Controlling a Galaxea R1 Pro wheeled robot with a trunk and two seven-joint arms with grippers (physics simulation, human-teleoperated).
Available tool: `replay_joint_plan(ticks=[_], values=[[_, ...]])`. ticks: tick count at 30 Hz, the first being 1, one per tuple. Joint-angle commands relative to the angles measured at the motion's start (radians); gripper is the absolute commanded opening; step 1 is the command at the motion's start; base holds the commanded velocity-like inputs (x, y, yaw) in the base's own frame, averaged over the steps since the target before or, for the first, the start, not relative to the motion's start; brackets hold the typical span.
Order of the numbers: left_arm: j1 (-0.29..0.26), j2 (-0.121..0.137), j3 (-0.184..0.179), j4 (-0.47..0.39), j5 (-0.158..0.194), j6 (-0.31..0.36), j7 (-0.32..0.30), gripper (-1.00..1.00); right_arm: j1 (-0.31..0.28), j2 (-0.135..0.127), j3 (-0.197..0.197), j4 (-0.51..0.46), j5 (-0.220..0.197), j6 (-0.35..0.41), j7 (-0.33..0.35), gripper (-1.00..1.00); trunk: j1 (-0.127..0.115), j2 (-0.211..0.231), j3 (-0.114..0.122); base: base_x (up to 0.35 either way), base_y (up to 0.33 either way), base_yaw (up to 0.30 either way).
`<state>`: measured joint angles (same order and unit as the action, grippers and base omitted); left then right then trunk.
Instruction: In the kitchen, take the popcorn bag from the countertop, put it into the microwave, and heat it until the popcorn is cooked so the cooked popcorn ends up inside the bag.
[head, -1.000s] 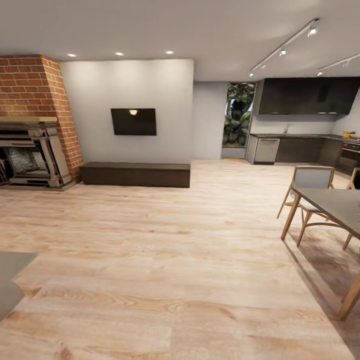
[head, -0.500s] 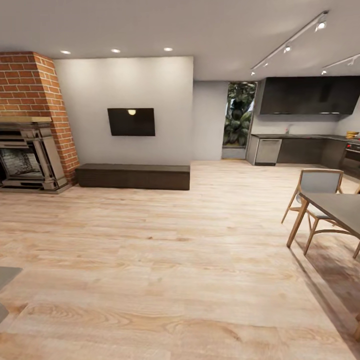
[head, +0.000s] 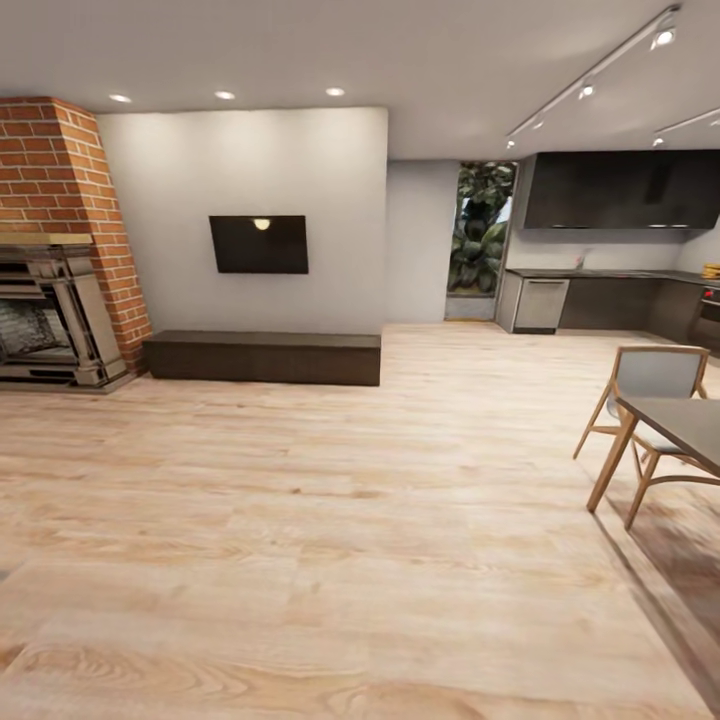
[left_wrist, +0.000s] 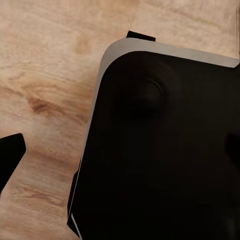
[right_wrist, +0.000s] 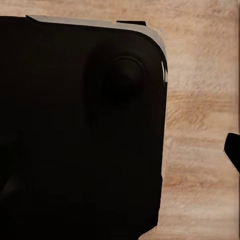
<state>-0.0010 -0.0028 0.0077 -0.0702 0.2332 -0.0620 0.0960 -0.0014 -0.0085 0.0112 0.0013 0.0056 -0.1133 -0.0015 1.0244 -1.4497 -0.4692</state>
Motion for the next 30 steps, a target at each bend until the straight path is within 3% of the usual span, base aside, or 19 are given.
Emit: replay_joint_plan(ticks=[1,30], values=[[0.000,0.000,0.001,0.000,0.005,-0.004,0.002,1.00,0.000,0.000,0.001,0.000,0.001,-0.003,0.000,1.00,0.001,0.000,-0.001,0.328,0.000,0.000],[0.000,0.001,0.000,0.001,0.006,-0.001,0.002,1.00,0.000,0.002,0.003,0.000,0.002,-0.006,0.000,1.00,0.001,0.000,-0.001,0.322,-0.068,0.000]])
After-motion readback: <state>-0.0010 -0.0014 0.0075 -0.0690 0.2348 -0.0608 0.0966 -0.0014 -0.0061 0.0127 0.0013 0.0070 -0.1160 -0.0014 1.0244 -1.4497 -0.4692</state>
